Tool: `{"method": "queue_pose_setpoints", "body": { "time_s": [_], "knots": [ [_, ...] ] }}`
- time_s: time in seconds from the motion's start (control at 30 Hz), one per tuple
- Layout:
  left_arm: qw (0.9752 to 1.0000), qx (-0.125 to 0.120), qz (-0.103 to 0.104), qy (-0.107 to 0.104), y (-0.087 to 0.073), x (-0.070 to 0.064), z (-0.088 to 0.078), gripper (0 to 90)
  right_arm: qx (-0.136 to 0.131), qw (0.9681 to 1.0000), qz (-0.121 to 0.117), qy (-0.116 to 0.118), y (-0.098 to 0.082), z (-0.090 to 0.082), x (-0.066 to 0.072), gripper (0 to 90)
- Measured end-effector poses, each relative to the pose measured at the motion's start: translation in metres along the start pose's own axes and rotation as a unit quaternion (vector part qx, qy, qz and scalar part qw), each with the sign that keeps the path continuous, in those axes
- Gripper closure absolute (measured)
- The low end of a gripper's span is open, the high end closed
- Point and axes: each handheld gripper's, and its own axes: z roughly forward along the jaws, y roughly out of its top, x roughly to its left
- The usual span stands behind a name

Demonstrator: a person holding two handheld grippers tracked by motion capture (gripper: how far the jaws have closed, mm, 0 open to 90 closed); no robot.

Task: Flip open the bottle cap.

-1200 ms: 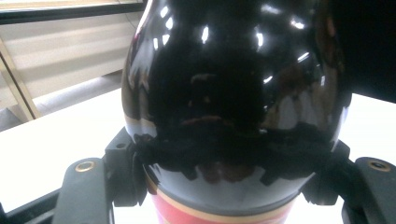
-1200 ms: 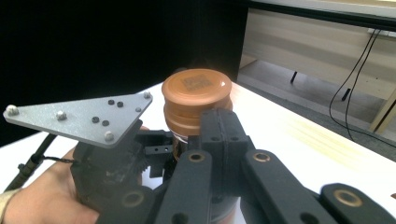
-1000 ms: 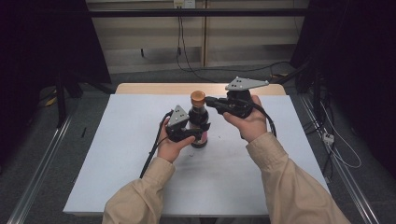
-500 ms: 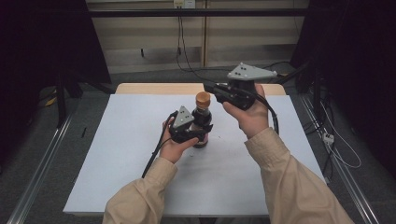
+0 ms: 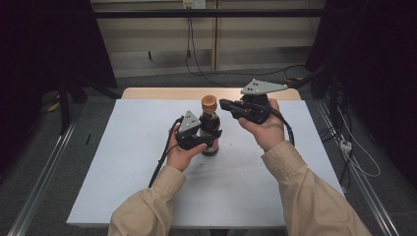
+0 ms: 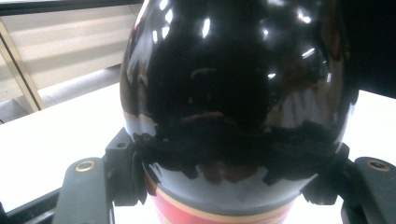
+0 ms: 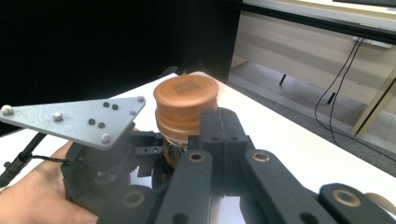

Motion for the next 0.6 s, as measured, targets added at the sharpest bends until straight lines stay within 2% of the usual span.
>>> {"method": "queue_pose_setpoints", "body": {
  "time_s": [0.6],
  "knots": [
    [1.0, -0.003, -0.002, -0.001, -0.001, -0.0001, 0.0003, 30.4, 0.014, 0.9998, -0.005, 0.011, -0.0046, 0.0067, 0.0016, 90.0]
  ]
}}
